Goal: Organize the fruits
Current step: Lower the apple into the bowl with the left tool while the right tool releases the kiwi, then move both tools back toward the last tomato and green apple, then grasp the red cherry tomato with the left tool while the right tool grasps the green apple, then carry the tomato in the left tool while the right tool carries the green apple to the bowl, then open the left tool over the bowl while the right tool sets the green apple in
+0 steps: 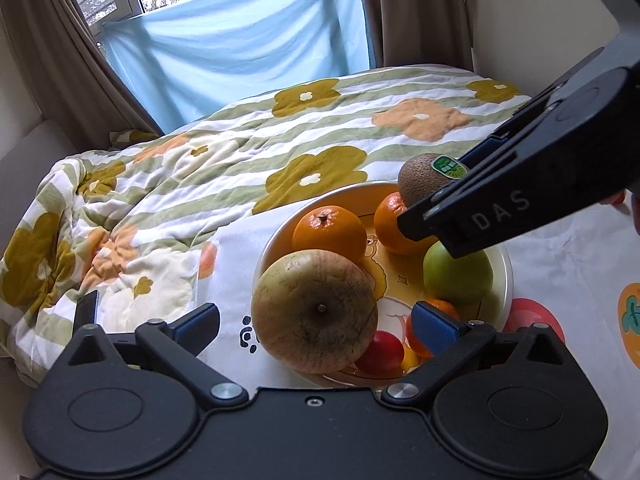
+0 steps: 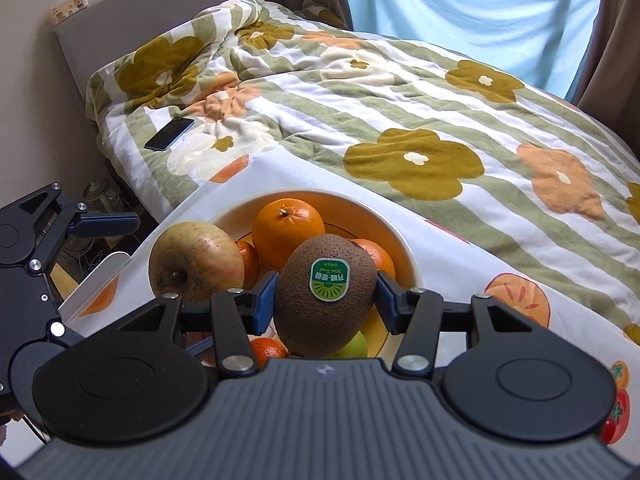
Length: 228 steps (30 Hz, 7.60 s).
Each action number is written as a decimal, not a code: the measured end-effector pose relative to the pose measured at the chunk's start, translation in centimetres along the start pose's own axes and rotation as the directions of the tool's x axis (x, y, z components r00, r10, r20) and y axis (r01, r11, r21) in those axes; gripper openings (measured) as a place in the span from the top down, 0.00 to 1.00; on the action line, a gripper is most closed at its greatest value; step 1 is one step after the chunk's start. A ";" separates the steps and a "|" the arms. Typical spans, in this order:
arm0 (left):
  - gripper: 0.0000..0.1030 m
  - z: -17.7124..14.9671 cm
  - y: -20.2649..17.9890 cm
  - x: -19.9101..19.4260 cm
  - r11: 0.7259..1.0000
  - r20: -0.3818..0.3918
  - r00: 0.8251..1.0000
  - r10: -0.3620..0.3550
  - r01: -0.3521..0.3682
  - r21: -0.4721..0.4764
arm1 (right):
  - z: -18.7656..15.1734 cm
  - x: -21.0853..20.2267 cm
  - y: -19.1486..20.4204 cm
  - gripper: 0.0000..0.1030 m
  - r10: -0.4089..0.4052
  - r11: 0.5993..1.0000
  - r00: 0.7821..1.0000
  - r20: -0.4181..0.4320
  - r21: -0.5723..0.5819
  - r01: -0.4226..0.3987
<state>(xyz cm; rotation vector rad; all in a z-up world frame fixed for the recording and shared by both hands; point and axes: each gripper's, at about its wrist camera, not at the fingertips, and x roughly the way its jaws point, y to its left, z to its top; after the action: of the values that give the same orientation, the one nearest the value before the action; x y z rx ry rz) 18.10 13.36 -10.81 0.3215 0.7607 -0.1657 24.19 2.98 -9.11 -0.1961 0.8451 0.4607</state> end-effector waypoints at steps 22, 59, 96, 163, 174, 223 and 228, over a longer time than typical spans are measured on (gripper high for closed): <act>0.00 -0.8 0.1 0.4 1.000 -0.010 1.000 -0.001 0.001 -0.009 | 0.0 2.8 -0.6 0.31 0.096 0.994 0.991 0.096 0.049 -0.101; 0.00 2.5 -9.6 -10.6 0.996 0.038 0.998 0.059 -0.056 -0.070 | -6.1 -13.9 -5.1 0.06 0.014 0.998 0.986 0.164 0.064 -0.025; 0.10 10.2 -28.1 0.7 0.891 0.004 0.932 -0.362 0.345 0.294 | -24.3 -19.4 -20.7 0.05 -0.420 0.613 0.890 -0.179 0.667 0.424; 0.62 8.1 -25.4 0.2 0.946 0.001 0.962 -0.273 0.269 0.180 | -22.5 -15.8 -21.7 0.30 -0.413 0.657 0.900 -0.141 0.637 0.402; 0.62 7.6 -20.8 -4.9 0.996 0.042 0.996 -0.081 0.082 -0.021 | -17.0 -16.9 -19.2 0.30 -0.299 0.837 0.954 0.008 0.483 0.258; 0.53 1.9 -6.5 -0.6 0.948 -0.132 0.975 0.177 -0.205 -0.244 | -3.2 -3.8 -5.1 0.30 0.000 0.996 0.999 0.033 0.091 -0.003; 0.24 1.7 -6.9 -0.8 0.954 -0.116 0.977 0.181 -0.203 -0.219 | -3.1 -3.7 -5.0 0.30 0.000 0.996 0.999 0.033 0.090 -0.003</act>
<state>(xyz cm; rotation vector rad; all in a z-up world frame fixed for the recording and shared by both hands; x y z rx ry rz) 16.85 6.30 -10.64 0.1819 0.8285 0.1224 22.28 -3.64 -8.40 -0.1045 0.8324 0.4253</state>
